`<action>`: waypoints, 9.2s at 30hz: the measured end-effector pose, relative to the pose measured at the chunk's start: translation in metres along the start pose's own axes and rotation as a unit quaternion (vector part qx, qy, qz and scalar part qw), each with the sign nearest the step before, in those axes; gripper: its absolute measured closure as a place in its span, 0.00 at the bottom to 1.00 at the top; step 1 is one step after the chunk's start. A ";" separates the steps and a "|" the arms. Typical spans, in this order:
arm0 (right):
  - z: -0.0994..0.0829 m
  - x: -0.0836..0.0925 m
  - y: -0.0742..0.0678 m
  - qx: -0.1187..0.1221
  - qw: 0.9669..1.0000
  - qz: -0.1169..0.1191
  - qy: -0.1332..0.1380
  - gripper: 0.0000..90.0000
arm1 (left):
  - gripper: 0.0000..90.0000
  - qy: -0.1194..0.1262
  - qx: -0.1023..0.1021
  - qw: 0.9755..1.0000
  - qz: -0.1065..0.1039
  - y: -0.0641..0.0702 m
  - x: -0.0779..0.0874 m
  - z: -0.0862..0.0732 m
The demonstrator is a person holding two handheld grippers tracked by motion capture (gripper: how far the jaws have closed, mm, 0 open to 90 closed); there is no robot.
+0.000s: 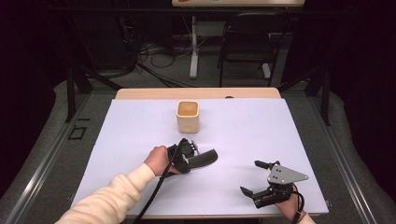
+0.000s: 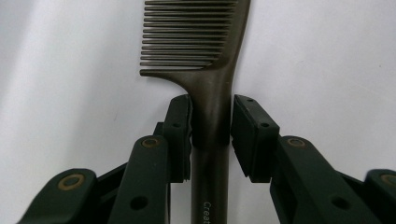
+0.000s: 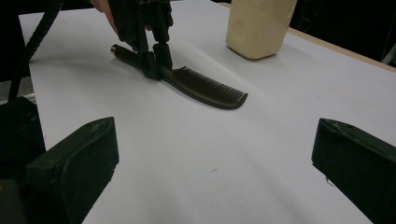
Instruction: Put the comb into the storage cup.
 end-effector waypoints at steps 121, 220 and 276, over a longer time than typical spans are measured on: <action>0.000 -0.003 0.002 0.000 1.000 -0.004 -0.010 0.00 | 0.81 0.368 0.097 0.922 0.072 -0.017 0.059 -0.064; 0.000 -0.006 0.003 0.000 1.000 0.000 -0.011 0.00 | 0.80 0.457 0.116 0.869 0.147 -0.087 0.119 -0.013; 0.000 -0.006 0.004 0.001 1.000 0.003 -0.013 0.00 | 0.80 0.482 0.124 0.851 0.167 -0.106 0.129 0.025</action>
Point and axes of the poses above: each handheld gripper's, and its own axes: x roughly backward along the jaws, z roughly out of its top, y roughly to its right, the point moved 2 cm from there along -x, roughly forward along the jaws, and after that the axes turned 3 degrees about x, right-handed, at the moved point
